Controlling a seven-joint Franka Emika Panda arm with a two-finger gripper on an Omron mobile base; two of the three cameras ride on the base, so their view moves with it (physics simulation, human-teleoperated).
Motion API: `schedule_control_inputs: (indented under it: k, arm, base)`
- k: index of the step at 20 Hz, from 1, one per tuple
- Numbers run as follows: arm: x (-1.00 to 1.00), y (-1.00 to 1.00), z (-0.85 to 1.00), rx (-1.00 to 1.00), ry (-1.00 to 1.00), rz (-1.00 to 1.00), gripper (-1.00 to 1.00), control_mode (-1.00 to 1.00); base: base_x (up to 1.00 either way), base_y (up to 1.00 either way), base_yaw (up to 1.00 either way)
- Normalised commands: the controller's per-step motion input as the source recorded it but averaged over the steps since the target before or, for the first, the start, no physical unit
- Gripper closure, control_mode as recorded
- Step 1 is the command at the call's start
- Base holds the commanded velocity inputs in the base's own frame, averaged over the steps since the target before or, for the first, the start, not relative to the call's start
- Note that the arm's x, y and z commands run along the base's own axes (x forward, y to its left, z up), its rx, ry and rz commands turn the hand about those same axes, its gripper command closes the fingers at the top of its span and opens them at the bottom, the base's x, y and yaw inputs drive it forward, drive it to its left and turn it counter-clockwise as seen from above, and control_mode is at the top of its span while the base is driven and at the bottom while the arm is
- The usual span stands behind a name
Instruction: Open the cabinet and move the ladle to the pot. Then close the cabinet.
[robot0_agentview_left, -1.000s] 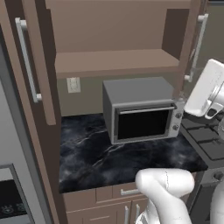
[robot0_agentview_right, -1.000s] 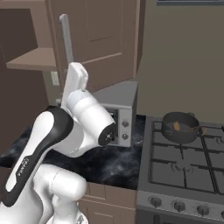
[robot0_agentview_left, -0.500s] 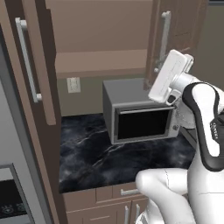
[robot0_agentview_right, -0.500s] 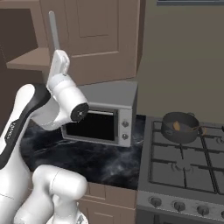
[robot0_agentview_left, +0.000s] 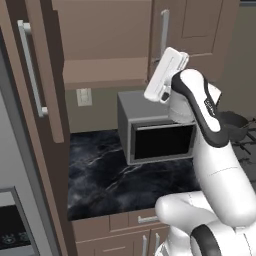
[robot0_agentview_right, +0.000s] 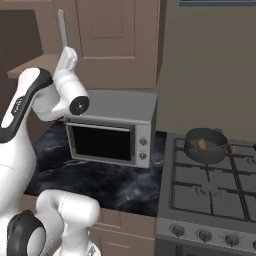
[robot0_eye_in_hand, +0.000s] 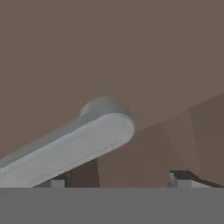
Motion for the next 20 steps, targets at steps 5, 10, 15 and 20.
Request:
schedule_control_inputs:
  k: [5, 10, 15, 20]
  arm:
    - [1.0, 0.0, 0.0, 0.16, 0.22, 0.0, -1.0, -1.0]
    - [0.98, 0.0, 0.0, 0.15, 0.21, 0.0, -1.0, -1.0]
    - [0.1, 0.0, 0.0, 0.05, 0.07, 0.01, -1.0, -1.0]
    - [-0.89, -0.37, 0.06, 0.03, -0.1, 0.0, -1.0, -1.0]
  base:
    - [0.0, 0.0, 0.0]
    - [0.0, 0.0, 0.0]
    - [0.0, 0.0, 0.0]
    - [0.0, 0.0, 0.0]
